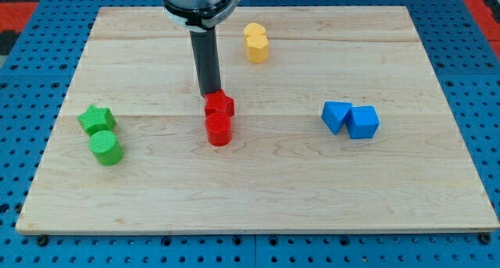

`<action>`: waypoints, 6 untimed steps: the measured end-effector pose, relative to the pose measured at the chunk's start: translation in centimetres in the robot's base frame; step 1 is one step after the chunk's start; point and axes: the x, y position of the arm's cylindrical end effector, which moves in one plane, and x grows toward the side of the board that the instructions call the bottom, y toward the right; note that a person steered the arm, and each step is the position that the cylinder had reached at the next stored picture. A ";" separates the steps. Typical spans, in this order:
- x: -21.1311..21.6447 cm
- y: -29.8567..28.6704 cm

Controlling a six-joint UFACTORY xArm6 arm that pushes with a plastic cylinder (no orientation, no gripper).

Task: Move your arm to the bottom of the blue cube

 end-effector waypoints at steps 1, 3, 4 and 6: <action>-0.1 0.0; -2.3 6.5; -1.6 12.1; 2.8 8.8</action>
